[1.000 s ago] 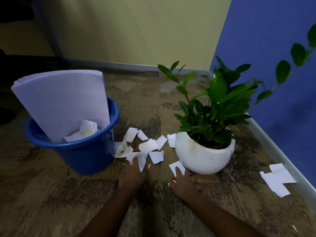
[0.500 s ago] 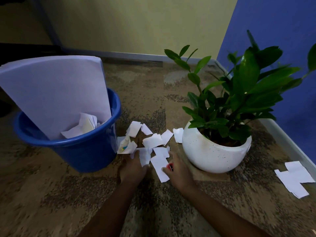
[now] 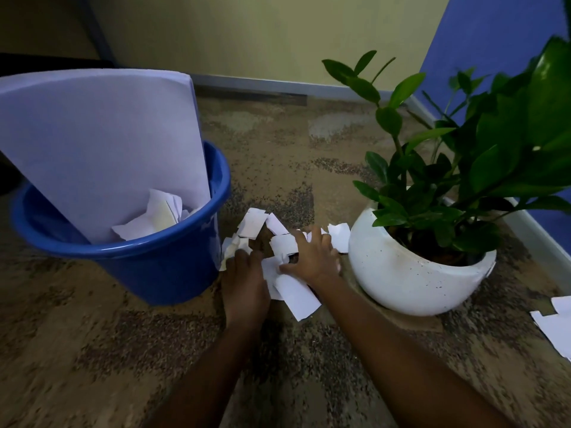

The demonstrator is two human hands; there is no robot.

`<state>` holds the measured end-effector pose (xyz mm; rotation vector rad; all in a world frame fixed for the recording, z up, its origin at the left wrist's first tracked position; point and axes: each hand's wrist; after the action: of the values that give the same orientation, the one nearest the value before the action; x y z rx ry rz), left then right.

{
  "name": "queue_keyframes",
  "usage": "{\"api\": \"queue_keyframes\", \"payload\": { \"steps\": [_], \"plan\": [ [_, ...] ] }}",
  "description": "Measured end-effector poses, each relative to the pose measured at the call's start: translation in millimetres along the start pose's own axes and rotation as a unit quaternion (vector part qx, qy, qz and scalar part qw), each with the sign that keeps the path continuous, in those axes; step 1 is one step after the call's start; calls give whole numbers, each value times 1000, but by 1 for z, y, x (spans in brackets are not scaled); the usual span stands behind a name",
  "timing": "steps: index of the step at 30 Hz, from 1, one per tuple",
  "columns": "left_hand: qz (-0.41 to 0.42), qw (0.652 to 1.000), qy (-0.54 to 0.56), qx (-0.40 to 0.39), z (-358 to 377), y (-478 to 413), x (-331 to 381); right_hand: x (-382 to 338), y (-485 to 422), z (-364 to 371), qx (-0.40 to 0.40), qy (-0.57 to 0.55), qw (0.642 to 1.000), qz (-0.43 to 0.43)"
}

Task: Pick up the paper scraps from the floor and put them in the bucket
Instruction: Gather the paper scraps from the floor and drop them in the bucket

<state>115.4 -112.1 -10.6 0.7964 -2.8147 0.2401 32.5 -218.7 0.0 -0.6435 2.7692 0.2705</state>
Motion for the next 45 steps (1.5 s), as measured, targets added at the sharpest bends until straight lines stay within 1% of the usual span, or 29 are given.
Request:
{"api": "queue_keyframes", "payload": {
  "steps": [1,2,4,6,7,9,10,13,18,21,24,27,30,33,37,40,42,45],
  "plan": [
    [11,1000,-1,0,-1,-5,-4,0,-4,1,-12,15,1000,0],
    [8,1000,14,-17,-2,-10,-7,0,-8,2,-32,29,999,2],
    [-13,995,62,-76,-4,-22,-12,2,-13,5,-85,50,995,11],
    [-28,985,96,-142,-3,-31,-13,6,-13,9,-132,34,990,17],
    [-33,979,99,-175,-2,-35,-14,8,-12,12,-141,19,990,15],
    [-30,973,75,-218,0,-37,-14,11,-7,15,-126,5,992,0],
    [-25,973,63,-219,2,-36,-14,12,-4,16,-109,8,994,-12],
    [4,981,58,-183,5,-31,-11,14,6,14,-73,9,996,-44],
    [20,985,81,-153,7,-16,-6,16,24,10,-69,-24,996,-60],
    [0,980,133,-146,4,-2,-4,20,33,8,-77,-57,993,-72],
    [-34,971,180,-153,-4,6,-3,24,48,1,-92,-142,984,-46],
    [-48,966,205,-152,-17,10,1,27,55,-9,-71,-185,980,-31],
    [-51,961,246,-117,-34,14,7,22,55,-27,-37,-240,970,1],
    [-32,955,287,-60,-62,17,17,8,56,-48,24,-318,948,24],
    [51,947,311,68,-102,17,31,-25,60,-76,114,-404,908,15],
    [51,929,343,128,-135,14,37,-56,62,-98,164,-444,881,-13],
    [40,916,366,161,-157,10,36,-78,63,-110,178,-473,862,-30],
    [19,906,371,205,-184,4,21,-108,62,-120,157,-504,847,-63]
  ]
}}
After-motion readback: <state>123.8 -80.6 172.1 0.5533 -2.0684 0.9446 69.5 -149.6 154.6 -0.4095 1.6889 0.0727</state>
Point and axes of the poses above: each hand's wrist, its own y-axis away from the middle knuckle, its own z-axis out of the palm, x = y × z, and after that the axes turned 1 degree about z, right-handed
